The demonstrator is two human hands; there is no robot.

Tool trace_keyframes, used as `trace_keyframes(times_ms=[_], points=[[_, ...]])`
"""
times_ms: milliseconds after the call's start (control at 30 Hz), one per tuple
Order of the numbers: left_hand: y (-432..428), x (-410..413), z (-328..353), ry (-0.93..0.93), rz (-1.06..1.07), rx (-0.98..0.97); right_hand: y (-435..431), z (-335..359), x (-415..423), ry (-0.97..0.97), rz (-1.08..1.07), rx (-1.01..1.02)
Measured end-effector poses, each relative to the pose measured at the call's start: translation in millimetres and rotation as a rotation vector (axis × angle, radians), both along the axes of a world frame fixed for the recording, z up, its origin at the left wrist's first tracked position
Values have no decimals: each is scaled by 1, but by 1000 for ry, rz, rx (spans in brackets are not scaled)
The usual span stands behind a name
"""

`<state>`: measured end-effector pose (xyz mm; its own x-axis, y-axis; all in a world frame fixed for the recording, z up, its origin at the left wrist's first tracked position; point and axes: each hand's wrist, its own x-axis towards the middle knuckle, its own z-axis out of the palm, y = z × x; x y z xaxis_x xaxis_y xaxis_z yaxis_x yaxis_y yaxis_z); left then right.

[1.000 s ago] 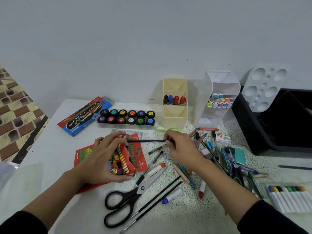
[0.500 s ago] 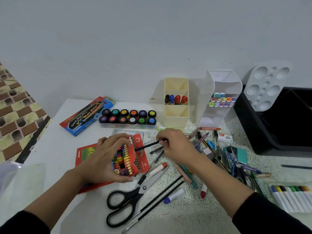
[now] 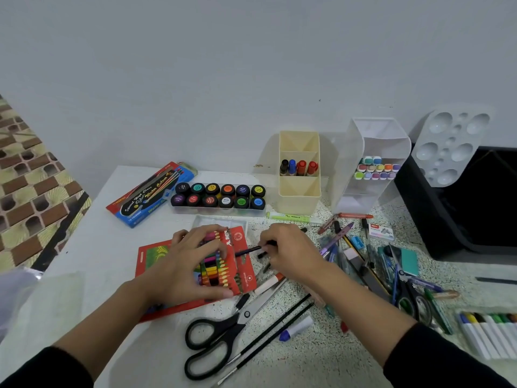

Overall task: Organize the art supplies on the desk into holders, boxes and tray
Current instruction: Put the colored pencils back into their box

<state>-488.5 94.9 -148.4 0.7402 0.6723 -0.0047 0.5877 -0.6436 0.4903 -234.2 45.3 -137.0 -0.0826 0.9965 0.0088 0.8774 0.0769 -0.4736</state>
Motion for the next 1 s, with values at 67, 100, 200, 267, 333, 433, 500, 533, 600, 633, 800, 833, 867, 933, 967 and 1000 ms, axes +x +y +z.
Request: trace_keyframes(times_ms=[67, 100, 200, 267, 333, 433, 500, 533, 600, 633, 800, 833, 867, 933, 967, 1000], points=[[2, 1, -5, -24, -1, 46, 1, 0, -1, 7, 24, 36], [3, 2, -8, -38, 2, 75, 0, 0, -4, 8, 48, 54], [4, 4, -15, -60, 21, 136, -3, -3, -20, 38, 127, 98], [3, 5, -16, -70, 28, 153, -5, -7, -26, 68, 131, 128], [3, 5, -17, -72, 29, 151, -5, -9, -23, 104, 58, 132], [4, 4, -17, -75, 34, 143, -9, -13, -11, 114, -43, 102], [2, 7, -17, -83, 35, 149, -11, -14, -8, 114, -29, 87], [1, 9, -17, -88, 33, 156, -11, -14, -9, 124, -12, 78], [0, 13, -18, -95, 27, 167, -11, -14, -15, 152, 6, 77], [0, 15, -18, -97, 24, 168, -9, -13, -18, 165, 11, 84], [0, 19, -20, -102, 19, 186, -5, -10, -24, 270, -53, 62], [0, 19, -20, -102, 18, 197, -5, -10, -21, 306, -92, 19], [0, 19, -21, -98, 18, 210, -6, -9, -18, 330, -119, -22], [0, 20, -22, -94, 21, 221, -7, -8, -12, 354, -147, -75], [0, 20, -22, -95, 23, 217, -7, -7, -11, 359, -154, -88], [-1, 21, -23, -96, 23, 215, -6, -5, -11, 359, -154, -96]])
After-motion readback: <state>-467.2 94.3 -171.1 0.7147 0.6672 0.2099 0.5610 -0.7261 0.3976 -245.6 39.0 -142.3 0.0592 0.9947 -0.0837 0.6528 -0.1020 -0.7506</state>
